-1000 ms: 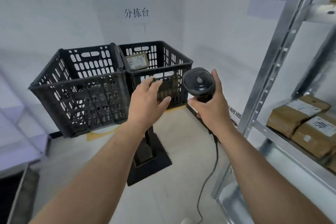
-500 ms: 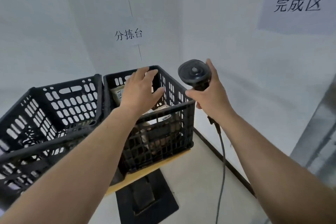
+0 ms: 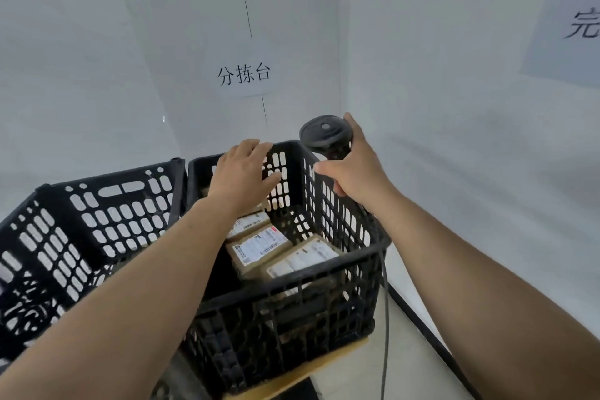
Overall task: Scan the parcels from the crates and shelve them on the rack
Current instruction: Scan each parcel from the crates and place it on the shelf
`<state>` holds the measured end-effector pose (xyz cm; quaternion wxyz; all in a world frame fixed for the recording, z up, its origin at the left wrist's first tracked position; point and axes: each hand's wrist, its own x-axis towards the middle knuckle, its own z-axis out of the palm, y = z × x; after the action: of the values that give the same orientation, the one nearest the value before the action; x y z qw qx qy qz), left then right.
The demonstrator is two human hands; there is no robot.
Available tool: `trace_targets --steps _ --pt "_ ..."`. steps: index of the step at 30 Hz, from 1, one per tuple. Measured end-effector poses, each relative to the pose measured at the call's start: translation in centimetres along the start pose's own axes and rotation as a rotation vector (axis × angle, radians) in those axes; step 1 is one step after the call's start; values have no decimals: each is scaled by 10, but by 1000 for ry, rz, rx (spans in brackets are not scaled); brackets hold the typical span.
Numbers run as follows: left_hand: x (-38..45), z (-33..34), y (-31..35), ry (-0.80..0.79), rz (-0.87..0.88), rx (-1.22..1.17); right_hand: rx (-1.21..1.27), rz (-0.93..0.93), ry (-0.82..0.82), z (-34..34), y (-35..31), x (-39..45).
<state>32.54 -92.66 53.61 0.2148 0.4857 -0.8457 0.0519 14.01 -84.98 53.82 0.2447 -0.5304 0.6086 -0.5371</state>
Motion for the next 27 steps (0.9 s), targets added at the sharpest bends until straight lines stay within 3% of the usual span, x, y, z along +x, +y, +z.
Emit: trace_targets --steps 11,27 --pt "72 48 -72 -127 -94 23 18 71 -59 47 31 89" --pt "122 129 -139 -542 -226 59 78 139 -109 96 87 152"
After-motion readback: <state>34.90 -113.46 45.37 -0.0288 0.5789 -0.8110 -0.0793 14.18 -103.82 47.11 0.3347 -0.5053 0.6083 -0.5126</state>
